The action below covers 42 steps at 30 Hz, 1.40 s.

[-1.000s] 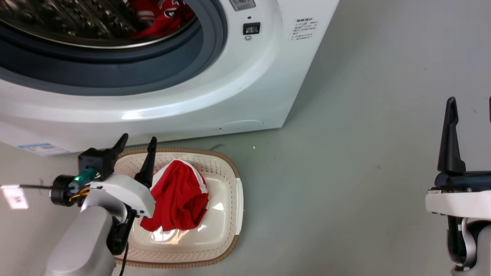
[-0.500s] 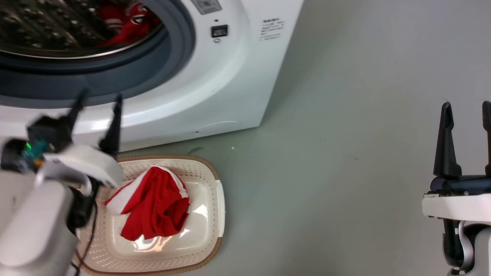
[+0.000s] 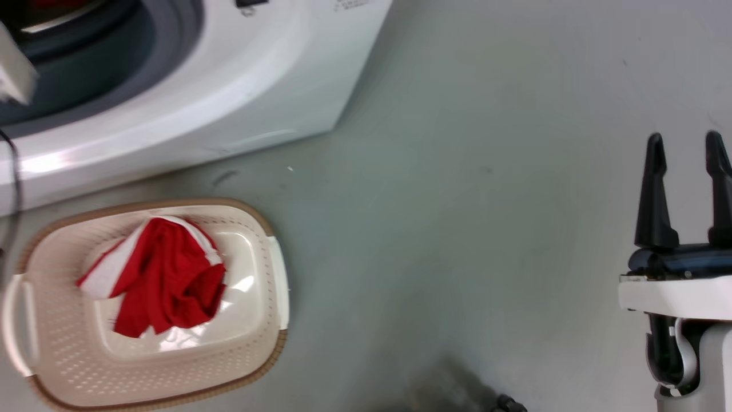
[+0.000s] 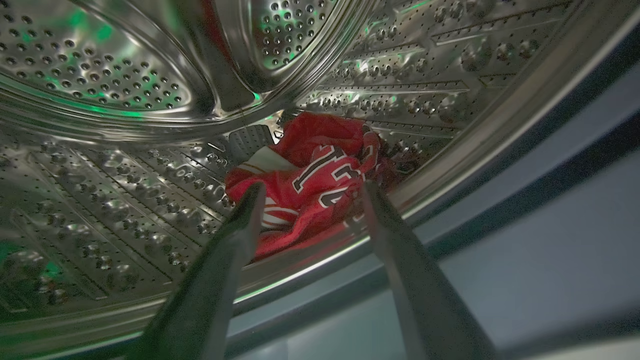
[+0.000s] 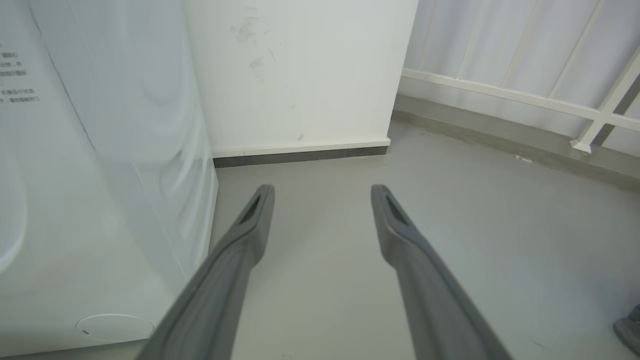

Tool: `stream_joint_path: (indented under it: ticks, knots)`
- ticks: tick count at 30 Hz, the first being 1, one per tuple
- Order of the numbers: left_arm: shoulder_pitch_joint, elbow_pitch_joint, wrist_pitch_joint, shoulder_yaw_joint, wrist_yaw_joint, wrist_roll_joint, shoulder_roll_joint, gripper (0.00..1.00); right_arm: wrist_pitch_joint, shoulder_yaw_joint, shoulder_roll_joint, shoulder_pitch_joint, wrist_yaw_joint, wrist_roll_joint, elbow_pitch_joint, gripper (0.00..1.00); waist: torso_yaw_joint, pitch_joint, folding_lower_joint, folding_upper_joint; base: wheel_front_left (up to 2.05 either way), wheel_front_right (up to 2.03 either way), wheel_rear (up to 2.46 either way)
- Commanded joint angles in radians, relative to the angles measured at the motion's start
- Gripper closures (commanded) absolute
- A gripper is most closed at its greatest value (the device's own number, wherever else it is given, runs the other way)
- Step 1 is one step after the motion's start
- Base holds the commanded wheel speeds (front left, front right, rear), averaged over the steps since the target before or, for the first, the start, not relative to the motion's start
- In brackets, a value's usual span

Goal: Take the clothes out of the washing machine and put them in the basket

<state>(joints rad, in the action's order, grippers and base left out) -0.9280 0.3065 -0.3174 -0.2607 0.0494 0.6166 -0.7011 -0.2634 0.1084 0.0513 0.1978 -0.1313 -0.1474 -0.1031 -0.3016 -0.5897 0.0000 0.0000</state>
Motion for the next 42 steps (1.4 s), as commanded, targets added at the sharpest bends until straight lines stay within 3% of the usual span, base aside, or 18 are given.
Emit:
stream_joint_path:
  ticks: [1, 8, 16, 23, 31, 33, 42]
  knots:
    - [-0.073, 0.034, -0.064, 0.015, 0.006, 0.031, -0.019, 0.0, -0.002, -0.012, -0.002, 0.02, 0.001, -0.017, -0.006, 0.0, -0.058, -0.071, 0.0, 0.0, 0.0, 0.0, 0.0]
    - [-0.336, 0.179, -0.329, 0.024, 0.013, 0.095, -0.065, 0.0, -0.002, -0.071, -0.002, 0.031, 0.001, -0.071, -0.003, 0.0, -0.14, -0.151, 0.0, 0.0, 0.0, 0.0, 0.0]
    - [-0.538, 0.339, -0.508, -0.036, -0.023, 0.053, -0.066, 0.0, -0.002, -0.121, -0.002, 0.005, 0.001, -0.127, -0.005, 0.0, -0.202, -0.205, 0.0, 0.0, 0.0, 0.0, 0.0]
    - [-0.584, 0.438, -0.538, -0.085, -0.01, 0.009, -0.061, 0.0, -0.002, -0.118, -0.002, -0.018, 0.001, -0.151, -0.005, 0.0, -0.211, -0.221, 0.0, 0.0, 0.0, 0.0, 0.0]
    - [-0.616, 0.553, -0.503, -0.118, 0.005, -0.014, -0.046, 0.0, -0.002, -0.106, -0.002, -0.034, 0.001, -0.165, -0.014, 0.0, -0.208, -0.237, 0.0, 0.0, 0.0, 0.0, 0.0]
    - [-0.628, 0.573, -0.493, -0.124, 0.013, -0.016, -0.04, 1.0, -0.002, -0.106, -0.002, -0.027, 0.001, -0.167, -0.009, 0.0, -0.206, -0.242, 0.0, 0.0, 0.0, 0.0, 0.0]
    - [-0.662, 0.644, -0.285, -0.106, 0.04, -0.008, -0.046, 1.0, -0.002, -0.098, -0.002, 0.018, 0.001, -0.144, 0.006, 0.0, -0.205, -0.215, 0.0, 0.0, 0.0, 0.0, 0.0]
